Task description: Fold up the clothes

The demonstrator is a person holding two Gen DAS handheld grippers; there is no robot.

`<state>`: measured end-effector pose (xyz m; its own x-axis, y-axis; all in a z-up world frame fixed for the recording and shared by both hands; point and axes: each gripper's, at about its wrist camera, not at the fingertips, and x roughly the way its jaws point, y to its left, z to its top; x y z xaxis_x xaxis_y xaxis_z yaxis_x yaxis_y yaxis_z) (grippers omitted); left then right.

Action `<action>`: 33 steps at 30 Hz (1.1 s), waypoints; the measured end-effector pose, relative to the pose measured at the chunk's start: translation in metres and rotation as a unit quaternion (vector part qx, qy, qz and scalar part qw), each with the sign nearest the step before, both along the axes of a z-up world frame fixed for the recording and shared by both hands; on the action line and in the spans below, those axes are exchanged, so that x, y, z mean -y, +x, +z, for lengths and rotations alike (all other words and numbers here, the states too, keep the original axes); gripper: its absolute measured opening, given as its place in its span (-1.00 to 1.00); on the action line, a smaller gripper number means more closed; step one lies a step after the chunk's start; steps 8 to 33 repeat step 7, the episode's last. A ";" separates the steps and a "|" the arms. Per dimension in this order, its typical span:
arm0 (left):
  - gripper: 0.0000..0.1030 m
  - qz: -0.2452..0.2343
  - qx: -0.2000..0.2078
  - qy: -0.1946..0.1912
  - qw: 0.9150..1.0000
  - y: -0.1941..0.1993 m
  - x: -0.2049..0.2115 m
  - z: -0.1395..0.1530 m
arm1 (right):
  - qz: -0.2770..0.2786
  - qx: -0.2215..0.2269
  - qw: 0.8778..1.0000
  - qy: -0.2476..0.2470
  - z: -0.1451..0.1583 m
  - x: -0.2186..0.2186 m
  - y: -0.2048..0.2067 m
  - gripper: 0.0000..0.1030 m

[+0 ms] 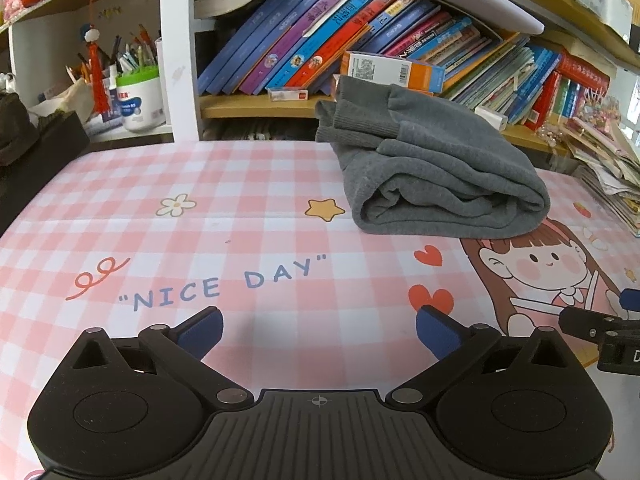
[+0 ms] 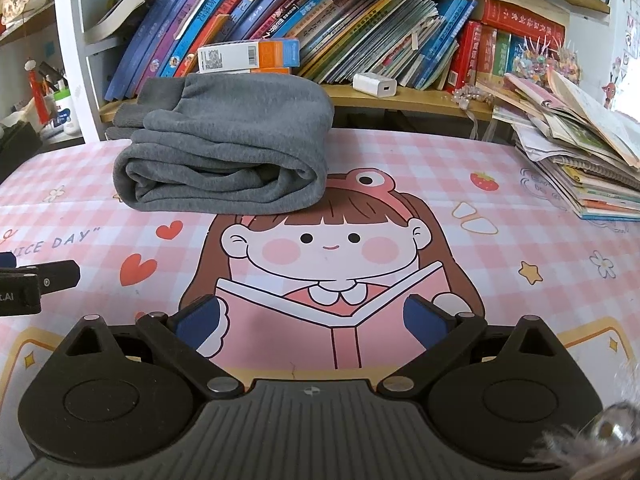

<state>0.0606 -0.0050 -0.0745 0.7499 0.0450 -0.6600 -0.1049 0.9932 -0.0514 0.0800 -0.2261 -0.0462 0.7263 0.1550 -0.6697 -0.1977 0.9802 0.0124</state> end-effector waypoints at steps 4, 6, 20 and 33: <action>1.00 -0.005 -0.014 -0.007 1.000 0.003 -0.001 -0.003 | 0.001 -0.001 1.000 0.000 -0.001 0.000 0.002 0.92; 1.00 -0.004 -0.016 -0.003 1.000 0.004 -0.001 -0.004 | 0.001 -0.003 1.000 0.000 -0.003 -0.001 0.003 0.92; 1.00 -0.004 -0.018 0.001 1.000 0.005 0.000 -0.005 | 0.001 -0.004 1.000 -0.002 -0.004 -0.001 0.004 0.92; 1.00 -0.004 -0.018 0.001 1.000 0.005 0.000 -0.005 | 0.001 -0.004 1.000 -0.002 -0.004 -0.001 0.004 0.92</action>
